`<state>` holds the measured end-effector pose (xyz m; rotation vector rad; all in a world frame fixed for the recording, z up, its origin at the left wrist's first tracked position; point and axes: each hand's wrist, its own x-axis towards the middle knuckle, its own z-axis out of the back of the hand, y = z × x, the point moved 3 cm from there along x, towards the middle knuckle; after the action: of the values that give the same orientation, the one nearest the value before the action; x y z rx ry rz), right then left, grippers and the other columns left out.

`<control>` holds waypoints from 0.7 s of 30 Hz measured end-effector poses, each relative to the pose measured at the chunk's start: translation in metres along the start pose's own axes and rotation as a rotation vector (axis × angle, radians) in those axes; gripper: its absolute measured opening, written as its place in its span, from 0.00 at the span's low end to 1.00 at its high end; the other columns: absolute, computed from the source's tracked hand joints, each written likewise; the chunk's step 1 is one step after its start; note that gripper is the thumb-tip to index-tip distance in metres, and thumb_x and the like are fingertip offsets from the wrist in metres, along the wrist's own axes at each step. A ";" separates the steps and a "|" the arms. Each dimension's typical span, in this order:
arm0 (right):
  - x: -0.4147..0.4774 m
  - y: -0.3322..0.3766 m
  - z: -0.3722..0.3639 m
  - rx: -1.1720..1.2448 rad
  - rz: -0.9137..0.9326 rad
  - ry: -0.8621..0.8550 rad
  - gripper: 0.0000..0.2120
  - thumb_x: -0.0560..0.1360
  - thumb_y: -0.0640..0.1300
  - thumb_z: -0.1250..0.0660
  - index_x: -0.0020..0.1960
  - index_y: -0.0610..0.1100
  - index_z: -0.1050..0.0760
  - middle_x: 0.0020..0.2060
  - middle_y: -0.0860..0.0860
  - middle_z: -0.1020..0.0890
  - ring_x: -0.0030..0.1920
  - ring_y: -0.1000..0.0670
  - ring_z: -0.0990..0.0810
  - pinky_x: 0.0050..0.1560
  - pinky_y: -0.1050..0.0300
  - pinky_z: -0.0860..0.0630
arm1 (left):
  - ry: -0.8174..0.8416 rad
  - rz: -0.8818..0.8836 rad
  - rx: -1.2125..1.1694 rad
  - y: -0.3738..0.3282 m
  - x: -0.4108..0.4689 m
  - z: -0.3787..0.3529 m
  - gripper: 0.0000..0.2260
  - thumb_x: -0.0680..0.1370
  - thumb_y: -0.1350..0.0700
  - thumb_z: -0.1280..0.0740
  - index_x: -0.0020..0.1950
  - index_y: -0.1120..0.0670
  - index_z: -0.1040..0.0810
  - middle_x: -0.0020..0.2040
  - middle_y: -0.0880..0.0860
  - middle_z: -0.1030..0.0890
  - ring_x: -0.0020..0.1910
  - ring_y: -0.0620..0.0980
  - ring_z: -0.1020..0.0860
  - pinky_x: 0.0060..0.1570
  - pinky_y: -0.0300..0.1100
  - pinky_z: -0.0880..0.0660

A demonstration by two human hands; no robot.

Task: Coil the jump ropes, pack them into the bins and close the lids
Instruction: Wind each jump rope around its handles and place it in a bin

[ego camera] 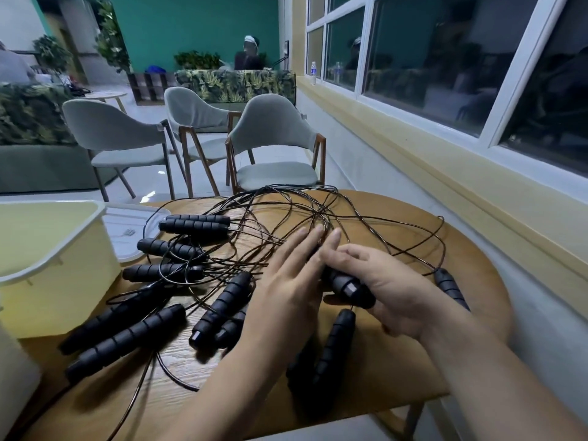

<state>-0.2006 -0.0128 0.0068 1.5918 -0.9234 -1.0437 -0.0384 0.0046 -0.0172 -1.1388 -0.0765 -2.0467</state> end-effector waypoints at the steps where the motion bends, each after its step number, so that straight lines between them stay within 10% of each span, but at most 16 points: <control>1: -0.004 0.000 0.003 -0.032 -0.018 0.002 0.28 0.73 0.51 0.20 0.69 0.41 0.22 0.59 0.40 0.12 0.60 0.40 0.12 0.62 0.43 0.17 | 0.009 -0.020 -0.018 -0.002 -0.001 -0.002 0.35 0.78 0.70 0.29 0.83 0.54 0.34 0.82 0.52 0.32 0.83 0.53 0.37 0.77 0.55 0.31; 5: -0.016 0.002 0.014 -0.188 -0.046 0.021 0.25 0.75 0.36 0.21 0.68 0.48 0.23 0.54 0.42 0.11 0.52 0.44 0.10 0.51 0.48 0.15 | 0.059 0.000 -0.136 -0.007 -0.001 -0.001 0.41 0.74 0.71 0.29 0.85 0.54 0.37 0.82 0.48 0.31 0.83 0.48 0.36 0.75 0.49 0.29; 10: -0.020 0.011 0.027 -0.369 -0.002 -0.004 0.28 0.62 0.44 0.19 0.62 0.54 0.17 0.56 0.37 0.14 0.52 0.35 0.14 0.56 0.29 0.19 | 0.034 0.070 -0.264 -0.006 0.012 0.015 0.32 0.71 0.69 0.36 0.75 0.52 0.22 0.76 0.48 0.25 0.78 0.50 0.30 0.75 0.48 0.30; 14: -0.030 0.020 0.028 -0.356 -0.011 0.150 0.25 0.65 0.39 0.22 0.60 0.53 0.15 0.50 0.43 0.13 0.45 0.46 0.15 0.43 0.54 0.18 | 0.004 0.207 -0.417 0.002 0.026 0.025 0.11 0.83 0.55 0.36 0.58 0.52 0.15 0.62 0.47 0.16 0.67 0.51 0.20 0.64 0.47 0.24; 21: -0.037 0.023 0.022 -0.170 -0.042 0.355 0.30 0.70 0.40 0.25 0.71 0.38 0.24 0.48 0.40 0.16 0.40 0.47 0.15 0.35 0.59 0.19 | -0.032 0.207 -0.281 0.004 0.036 0.017 0.17 0.83 0.43 0.40 0.41 0.52 0.24 0.32 0.46 0.26 0.34 0.45 0.26 0.34 0.39 0.33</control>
<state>-0.2352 0.0089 0.0324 1.5916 -0.5489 -0.8086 -0.0347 -0.0130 0.0181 -1.2915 0.3102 -1.8935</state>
